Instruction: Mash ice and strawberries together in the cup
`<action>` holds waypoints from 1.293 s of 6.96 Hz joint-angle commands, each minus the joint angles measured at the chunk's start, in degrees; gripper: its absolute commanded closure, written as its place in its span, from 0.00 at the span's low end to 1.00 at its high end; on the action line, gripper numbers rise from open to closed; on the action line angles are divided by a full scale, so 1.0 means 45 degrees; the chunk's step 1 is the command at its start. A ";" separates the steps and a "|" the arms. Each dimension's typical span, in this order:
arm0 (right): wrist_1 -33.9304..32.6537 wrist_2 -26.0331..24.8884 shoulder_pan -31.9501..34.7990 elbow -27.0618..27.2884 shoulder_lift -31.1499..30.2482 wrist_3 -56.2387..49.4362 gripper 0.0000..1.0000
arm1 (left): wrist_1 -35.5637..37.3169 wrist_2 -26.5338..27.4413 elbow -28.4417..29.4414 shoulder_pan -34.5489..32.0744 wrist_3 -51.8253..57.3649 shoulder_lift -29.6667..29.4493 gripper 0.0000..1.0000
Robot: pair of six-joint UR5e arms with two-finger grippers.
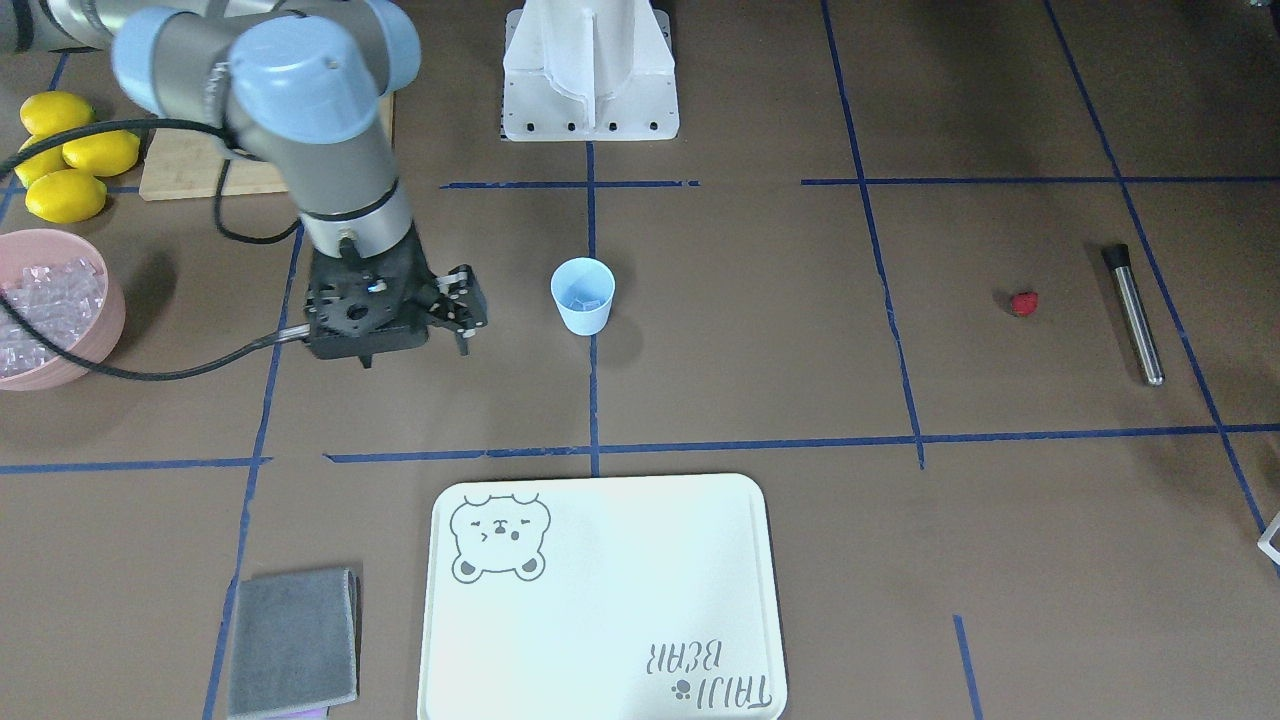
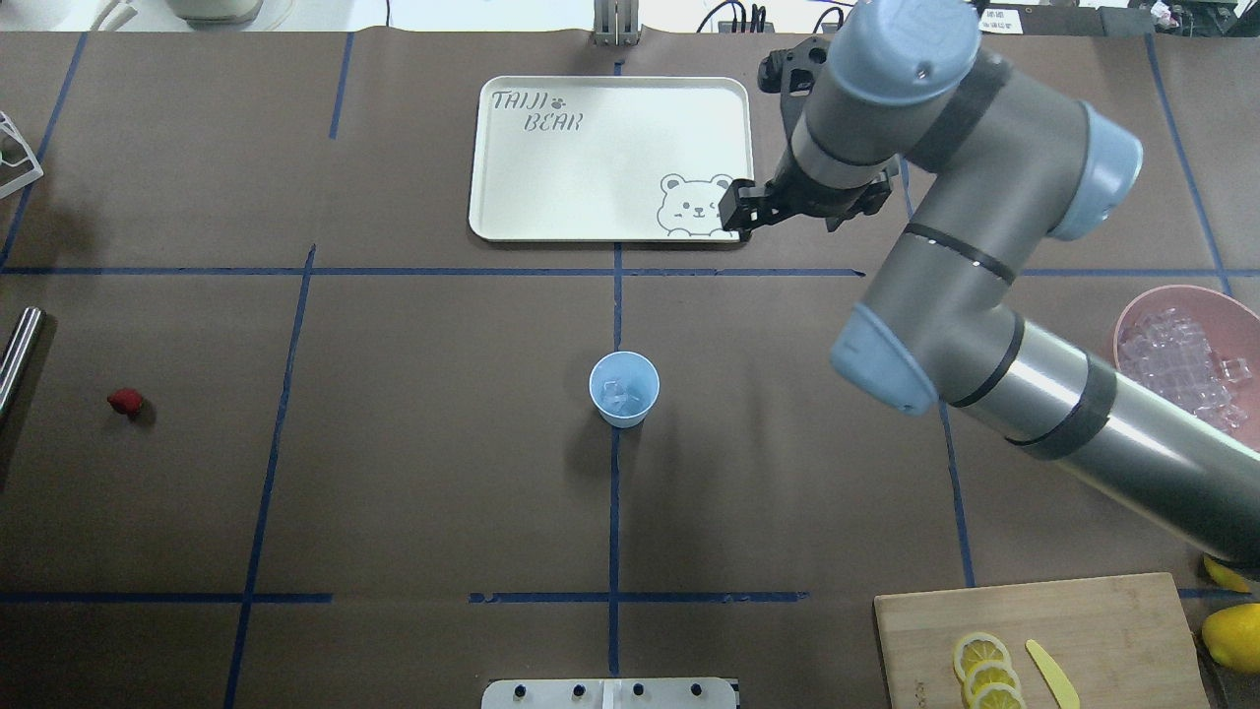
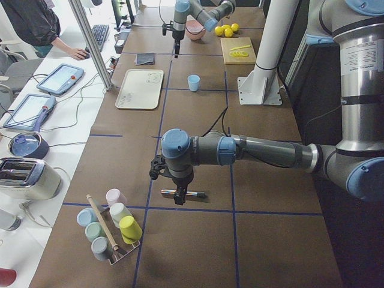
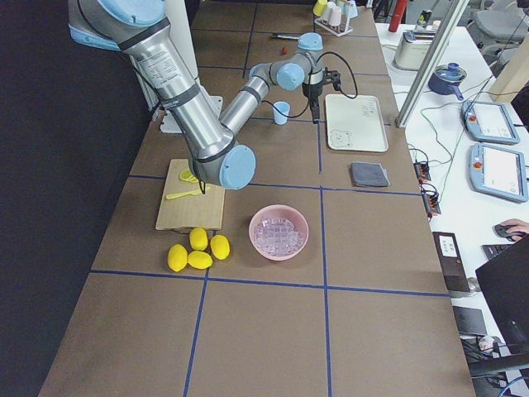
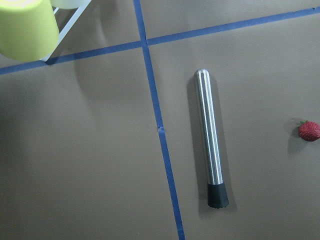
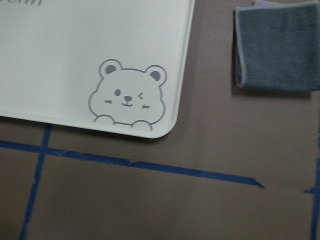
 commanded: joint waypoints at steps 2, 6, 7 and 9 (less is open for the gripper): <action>0.0118 0.2335 0.3400 0.1829 -0.4483 -0.5933 0.00 | -0.0753 0.0018 0.0023 0.0028 -0.0006 -0.0314 0.00; 0.0991 0.3941 0.6705 0.2381 -0.9176 -1.1006 0.00 | -0.1325 -0.0001 -0.0094 0.0028 -0.0084 -0.0644 0.00; 0.2061 0.4256 0.7410 0.2265 -1.0598 -1.1088 0.00 | -0.1344 -0.0059 0.0022 0.0048 -0.0065 -0.0762 0.00; 0.2364 0.4375 0.9398 0.1640 -1.1411 -1.1244 0.00 | -0.1344 -0.0118 0.0139 0.0048 -0.0026 -0.0939 0.00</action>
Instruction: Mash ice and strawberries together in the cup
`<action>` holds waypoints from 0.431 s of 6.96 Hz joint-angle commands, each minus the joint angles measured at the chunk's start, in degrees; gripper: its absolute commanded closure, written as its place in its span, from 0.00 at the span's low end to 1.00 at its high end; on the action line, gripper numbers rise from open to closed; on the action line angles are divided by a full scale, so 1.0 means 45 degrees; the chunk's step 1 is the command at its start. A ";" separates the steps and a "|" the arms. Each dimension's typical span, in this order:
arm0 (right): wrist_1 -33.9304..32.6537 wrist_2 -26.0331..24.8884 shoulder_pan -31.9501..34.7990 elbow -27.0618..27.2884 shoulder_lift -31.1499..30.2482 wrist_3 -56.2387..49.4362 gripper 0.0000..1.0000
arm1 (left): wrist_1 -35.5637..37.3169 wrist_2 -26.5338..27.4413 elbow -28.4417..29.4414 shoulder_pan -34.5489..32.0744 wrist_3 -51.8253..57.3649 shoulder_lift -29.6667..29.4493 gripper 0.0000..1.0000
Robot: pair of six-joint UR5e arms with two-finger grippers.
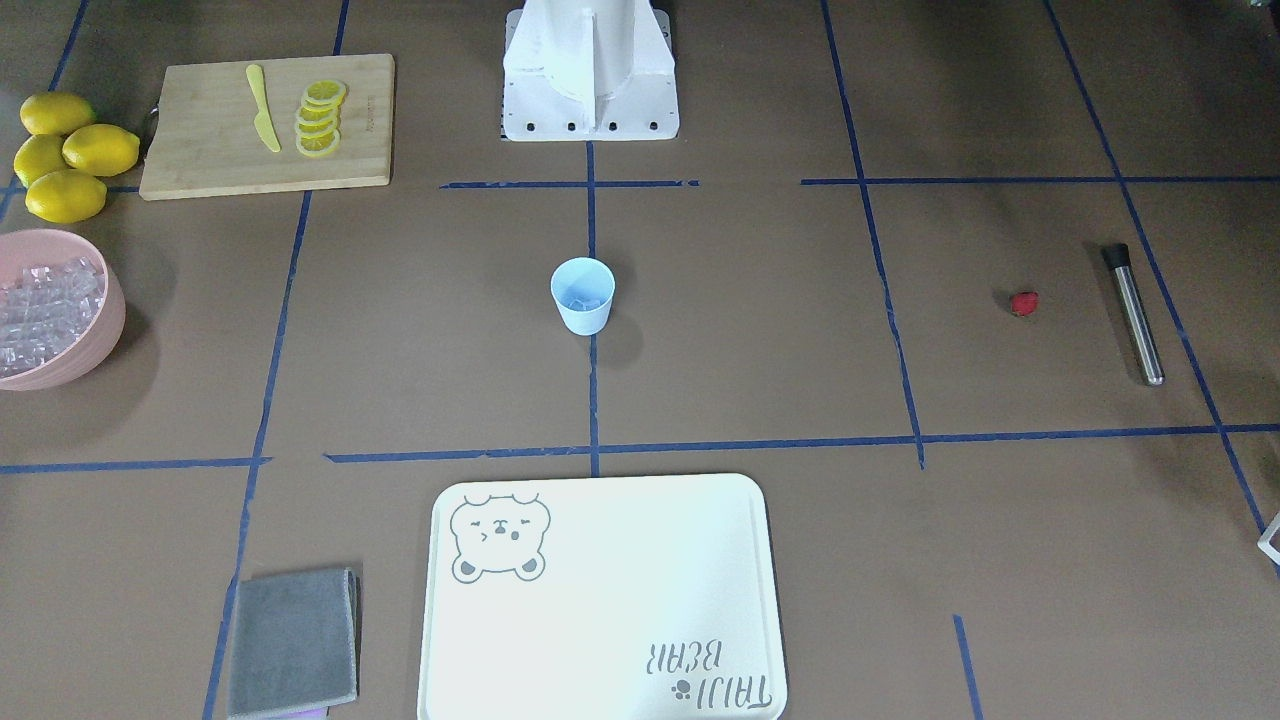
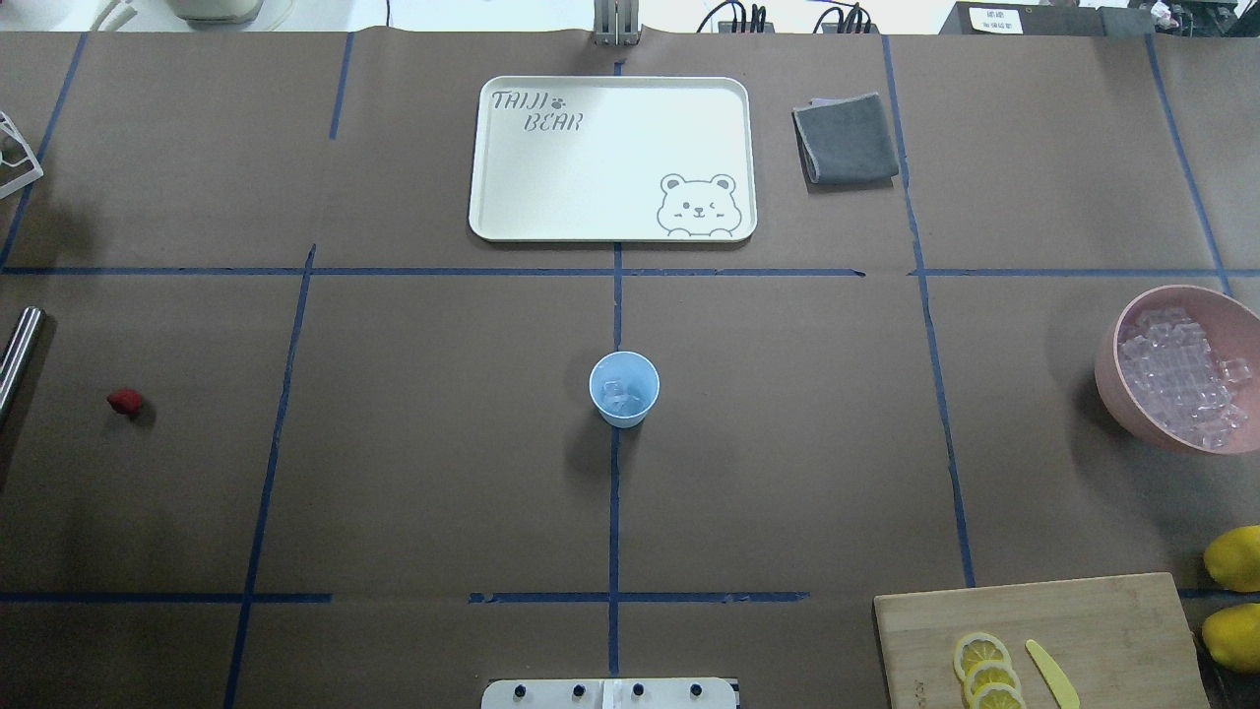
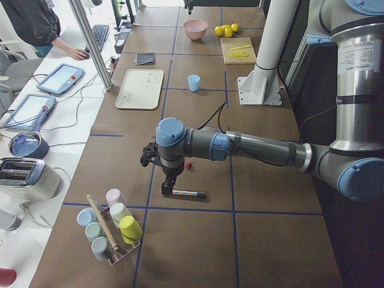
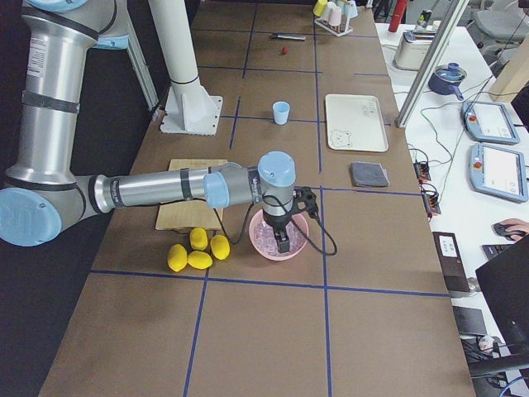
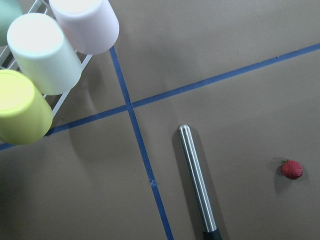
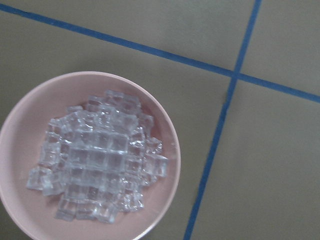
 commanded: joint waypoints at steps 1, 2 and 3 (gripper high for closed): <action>-0.0313 0.0487 0.1922 0.0001 -0.0439 -0.0141 0.00 | -0.0041 -0.0013 0.0041 0.0004 0.0089 -0.0093 0.00; -0.0879 0.0665 0.1987 0.0197 -0.0495 -0.0180 0.00 | -0.0641 -0.0032 -0.0056 0.0043 -0.0007 -0.0074 0.00; -0.0769 0.0589 0.1988 0.0160 -0.0631 -0.0180 0.00 | -0.0763 -0.0051 -0.0154 0.0526 -0.0530 -0.0093 0.00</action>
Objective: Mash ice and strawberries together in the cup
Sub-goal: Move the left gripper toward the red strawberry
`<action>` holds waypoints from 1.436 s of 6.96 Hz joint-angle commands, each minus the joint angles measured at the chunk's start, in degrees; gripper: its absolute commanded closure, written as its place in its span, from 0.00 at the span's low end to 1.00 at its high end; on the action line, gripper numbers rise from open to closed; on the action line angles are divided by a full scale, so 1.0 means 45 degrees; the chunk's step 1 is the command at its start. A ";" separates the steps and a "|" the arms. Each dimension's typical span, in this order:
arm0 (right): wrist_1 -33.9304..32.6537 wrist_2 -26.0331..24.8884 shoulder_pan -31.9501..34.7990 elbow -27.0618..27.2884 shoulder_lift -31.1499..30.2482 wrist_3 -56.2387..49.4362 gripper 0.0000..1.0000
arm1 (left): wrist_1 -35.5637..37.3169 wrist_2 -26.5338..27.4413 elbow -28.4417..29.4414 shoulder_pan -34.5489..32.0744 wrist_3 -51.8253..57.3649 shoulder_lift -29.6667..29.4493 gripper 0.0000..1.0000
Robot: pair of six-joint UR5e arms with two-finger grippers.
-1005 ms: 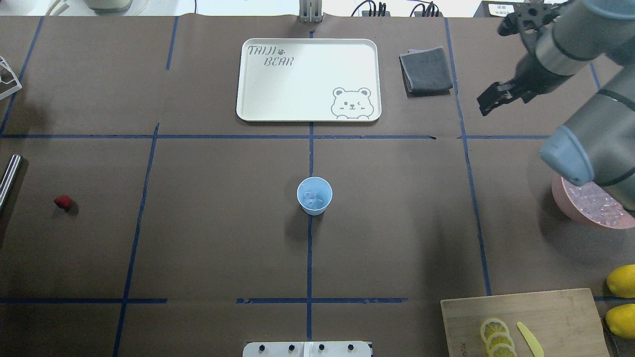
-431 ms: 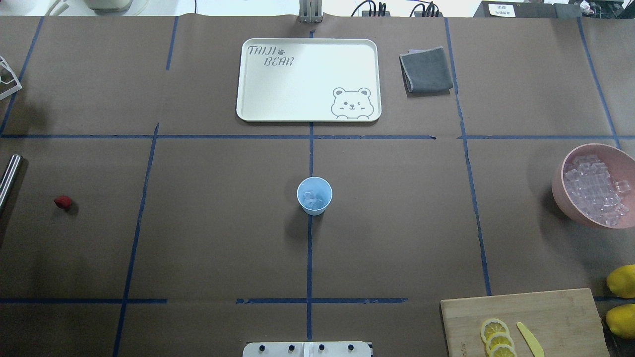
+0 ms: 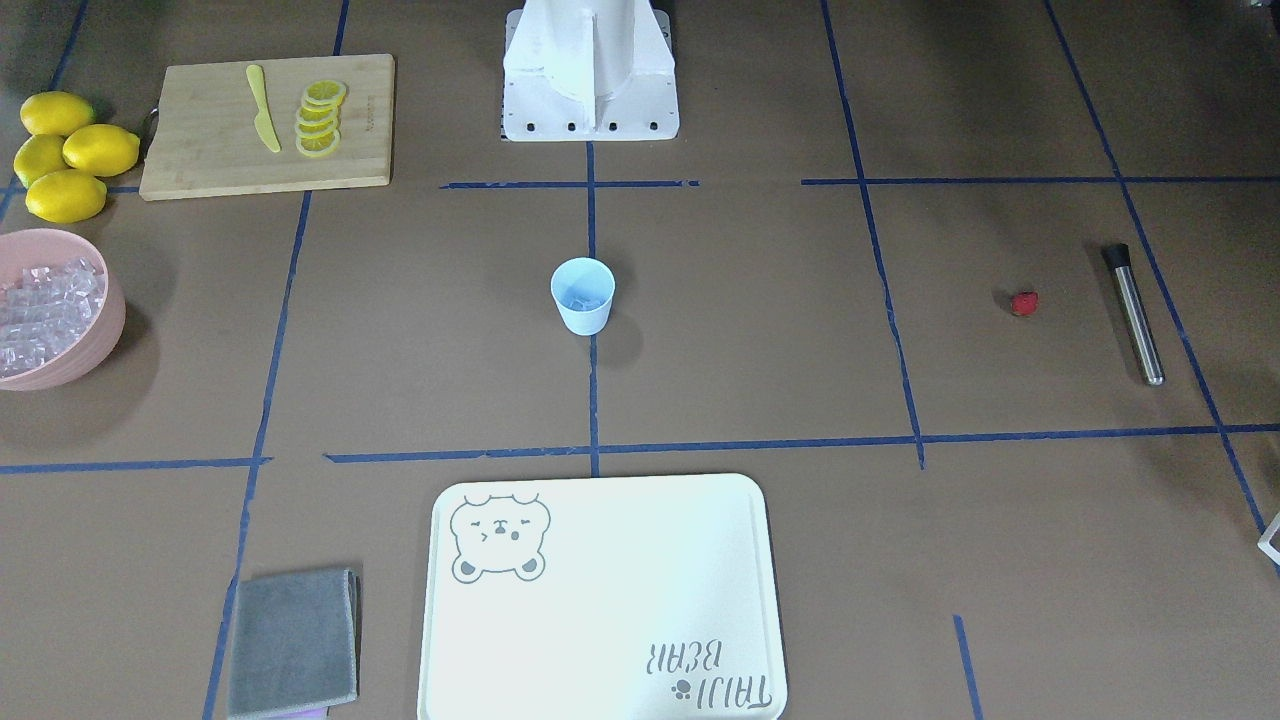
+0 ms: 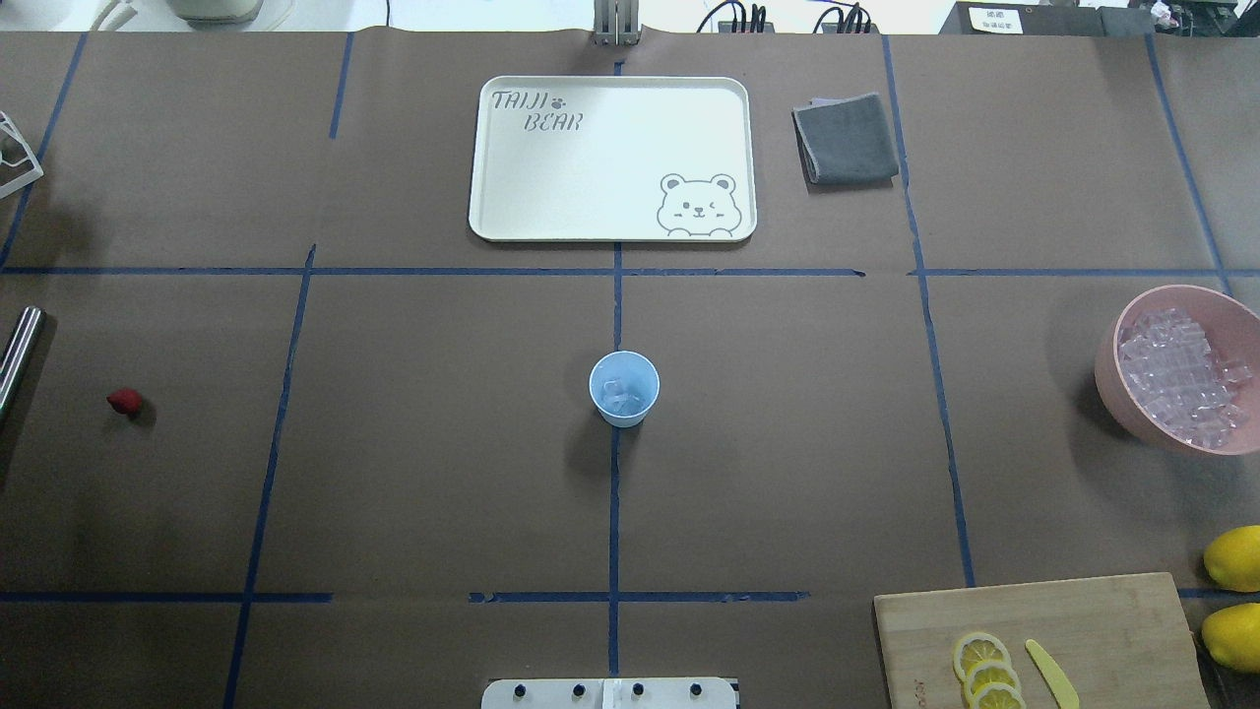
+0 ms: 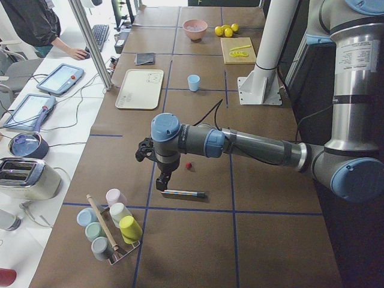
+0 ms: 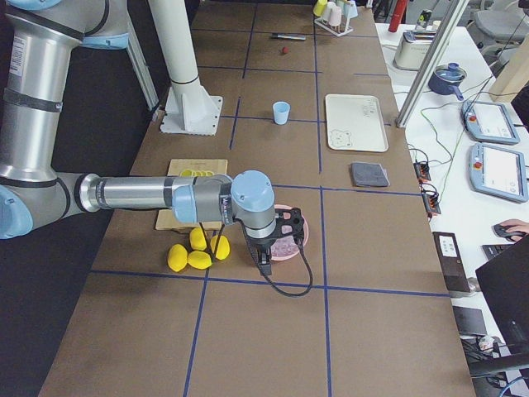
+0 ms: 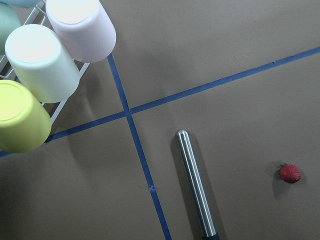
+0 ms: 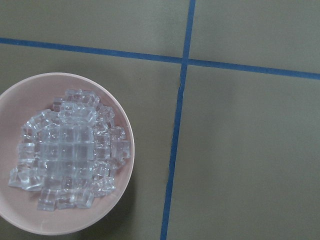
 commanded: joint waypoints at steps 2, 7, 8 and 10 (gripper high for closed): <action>-0.0117 0.0092 0.0110 -0.0049 -0.0104 0.0081 0.00 | -0.2348 0.0155 -0.0453 0.2468 -0.5010 0.0103 0.00; -0.0117 0.0093 0.0110 -0.0049 -0.0104 0.0160 0.00 | -0.9424 0.2731 0.1902 0.7083 -1.1943 0.1082 0.00; -0.0117 0.0093 0.0110 -0.0049 -0.0104 0.0160 0.00 | -0.9512 0.3024 0.1968 0.7628 -1.2453 0.1043 0.00; -0.0117 0.0093 0.0110 -0.0049 -0.0124 0.0083 0.00 | -0.9513 0.3668 0.1988 0.8431 -1.3216 0.0945 0.00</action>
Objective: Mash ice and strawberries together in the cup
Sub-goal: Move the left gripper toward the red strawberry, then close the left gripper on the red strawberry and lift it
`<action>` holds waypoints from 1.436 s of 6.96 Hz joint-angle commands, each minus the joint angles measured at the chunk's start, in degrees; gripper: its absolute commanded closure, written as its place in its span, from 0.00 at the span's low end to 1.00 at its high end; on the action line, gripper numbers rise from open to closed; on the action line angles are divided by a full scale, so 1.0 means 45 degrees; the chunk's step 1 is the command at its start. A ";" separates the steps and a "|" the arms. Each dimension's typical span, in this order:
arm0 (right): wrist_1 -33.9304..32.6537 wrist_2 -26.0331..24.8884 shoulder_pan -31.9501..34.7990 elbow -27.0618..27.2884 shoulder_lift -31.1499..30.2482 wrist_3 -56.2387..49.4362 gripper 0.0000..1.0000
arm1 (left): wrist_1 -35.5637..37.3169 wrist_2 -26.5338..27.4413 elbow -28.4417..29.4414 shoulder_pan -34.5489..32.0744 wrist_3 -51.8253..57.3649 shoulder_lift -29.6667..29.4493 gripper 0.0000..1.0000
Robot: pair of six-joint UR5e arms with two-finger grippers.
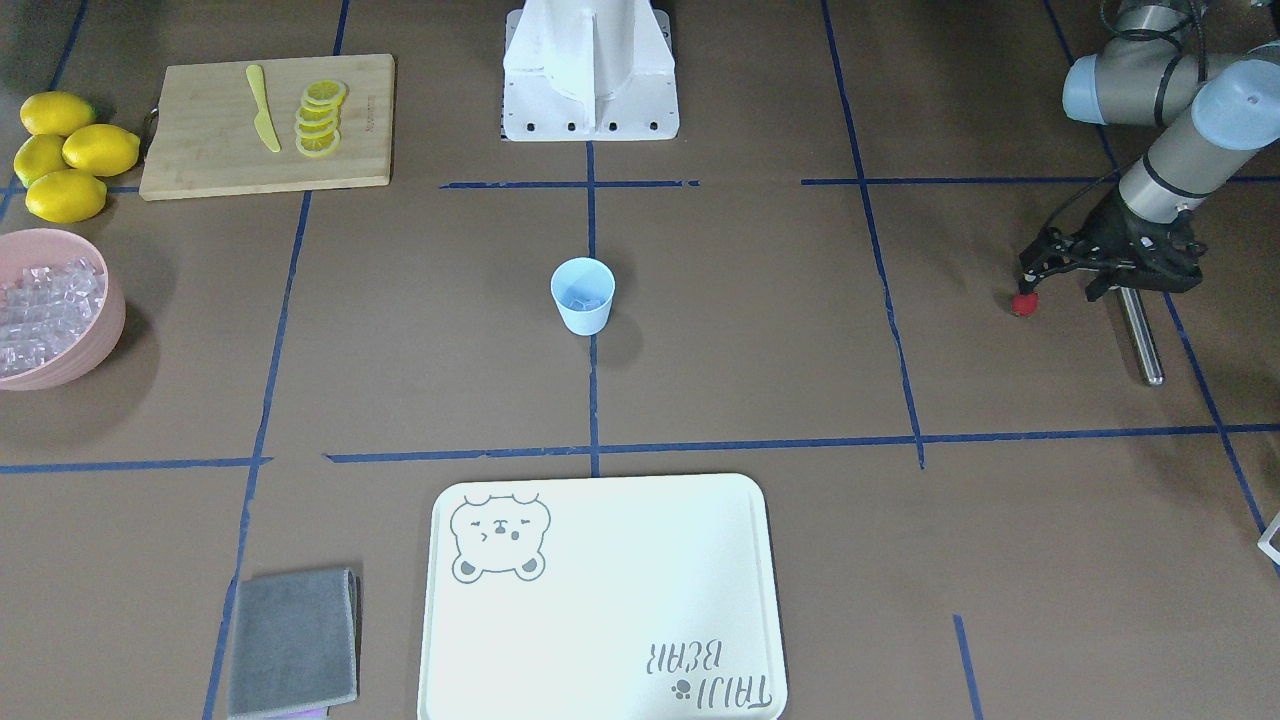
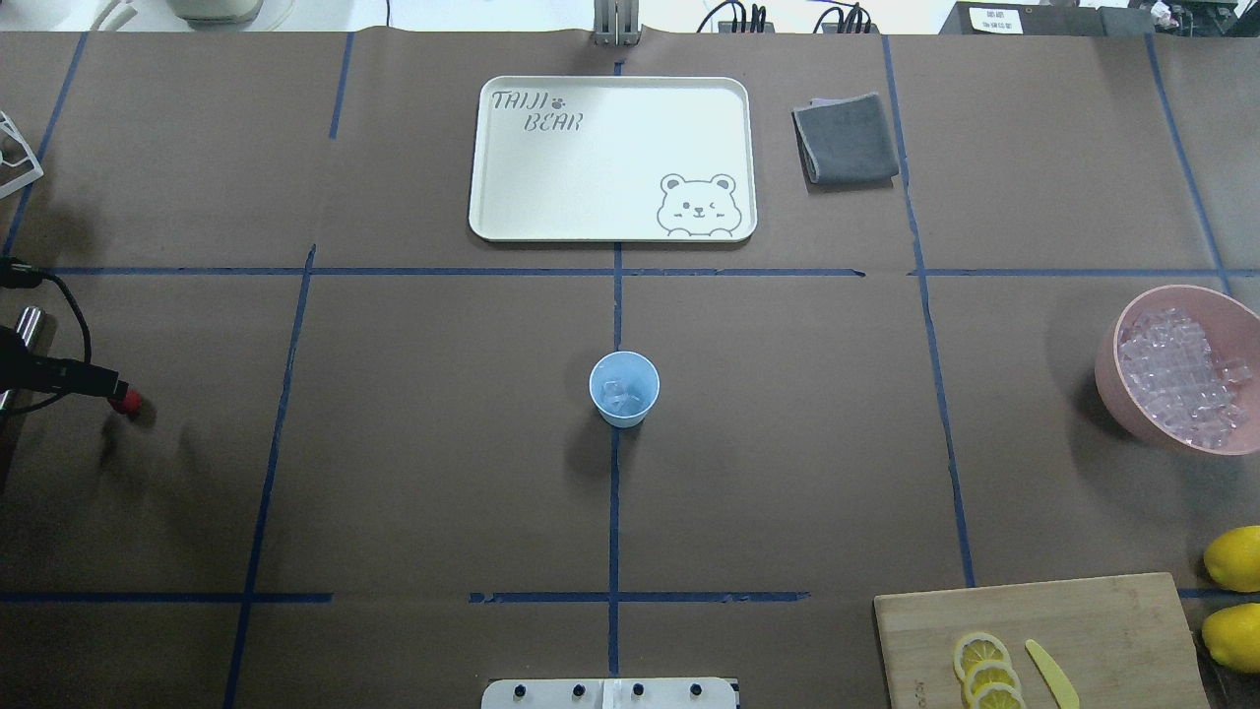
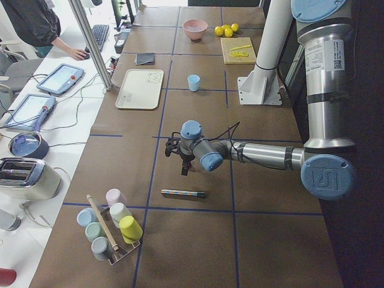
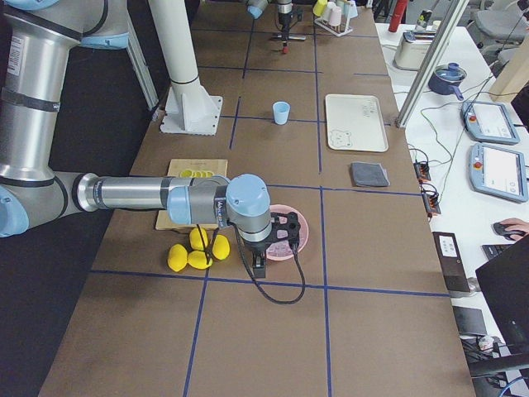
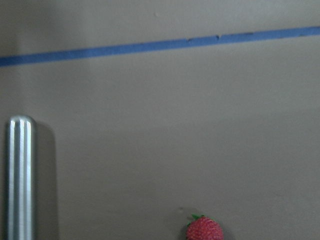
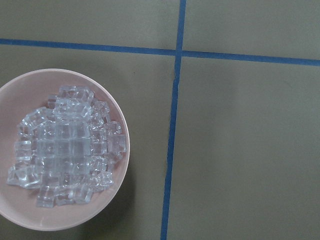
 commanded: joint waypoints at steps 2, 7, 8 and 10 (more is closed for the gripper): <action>0.0000 0.0000 0.0000 0.0000 -0.0053 -0.0090 0.00 | -0.0064 0.0648 0.0077 0.0686 -0.0627 -0.0253 0.01; 0.0000 0.0000 0.0000 0.0000 -0.0073 -0.0110 0.00 | -0.0005 0.0649 0.0077 0.0745 -0.0530 -0.0235 0.93; 0.0000 0.0000 0.0000 0.0000 -0.0073 -0.0110 0.00 | -0.0005 0.0649 0.0019 0.0726 -0.0510 -0.0235 0.96; 0.0000 0.0019 0.0000 0.0000 -0.0073 -0.0110 0.00 | 0.0072 0.0629 -0.0564 0.0687 -0.0568 -0.0603 0.98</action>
